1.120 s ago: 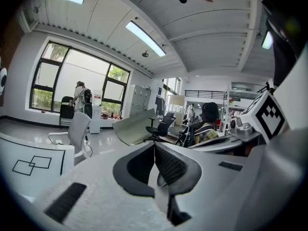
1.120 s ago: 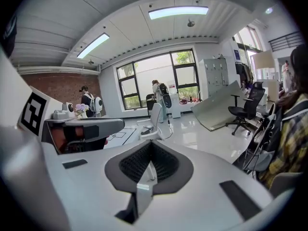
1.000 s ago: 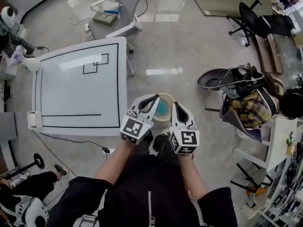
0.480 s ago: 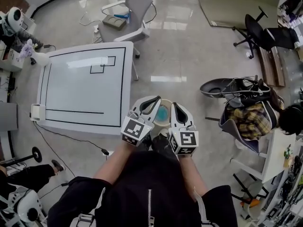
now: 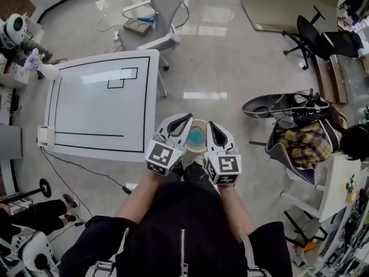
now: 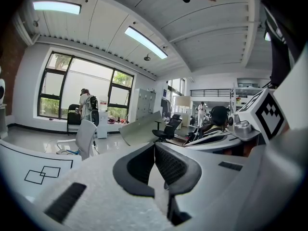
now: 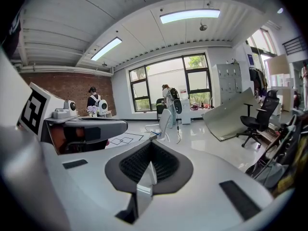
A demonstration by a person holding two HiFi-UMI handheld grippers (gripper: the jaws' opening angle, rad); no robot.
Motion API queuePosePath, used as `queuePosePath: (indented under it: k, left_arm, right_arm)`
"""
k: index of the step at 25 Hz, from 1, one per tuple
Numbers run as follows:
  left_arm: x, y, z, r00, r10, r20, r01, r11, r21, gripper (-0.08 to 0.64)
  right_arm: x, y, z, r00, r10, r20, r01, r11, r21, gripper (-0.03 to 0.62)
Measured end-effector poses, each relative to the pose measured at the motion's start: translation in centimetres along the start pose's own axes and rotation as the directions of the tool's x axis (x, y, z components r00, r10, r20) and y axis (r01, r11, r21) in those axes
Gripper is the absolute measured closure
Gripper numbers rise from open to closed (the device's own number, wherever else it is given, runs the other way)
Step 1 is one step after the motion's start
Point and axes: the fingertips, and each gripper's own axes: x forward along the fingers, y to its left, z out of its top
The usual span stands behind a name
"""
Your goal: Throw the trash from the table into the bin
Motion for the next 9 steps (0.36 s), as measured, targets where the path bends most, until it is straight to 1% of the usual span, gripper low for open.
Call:
queuePosePath:
  k: [6,9]
  left_arm:
    - [0.4,-0.6,-0.9,1.000,-0.017,-0.004,0.017,1.000,-0.004,0.551]
    - [0.7,-1.0,-1.4,1.000,-0.023,-0.016,0.023,1.000,0.008,0.552]
  right_arm:
    - [0.0,-0.2,-0.5,1.000,0.005,-0.011,-0.005,1.000,-0.018,0.583]
    - [0.0,-0.5,-0.7,1.000,0.007,-0.012,-0.007,1.000,-0.021,0.584]
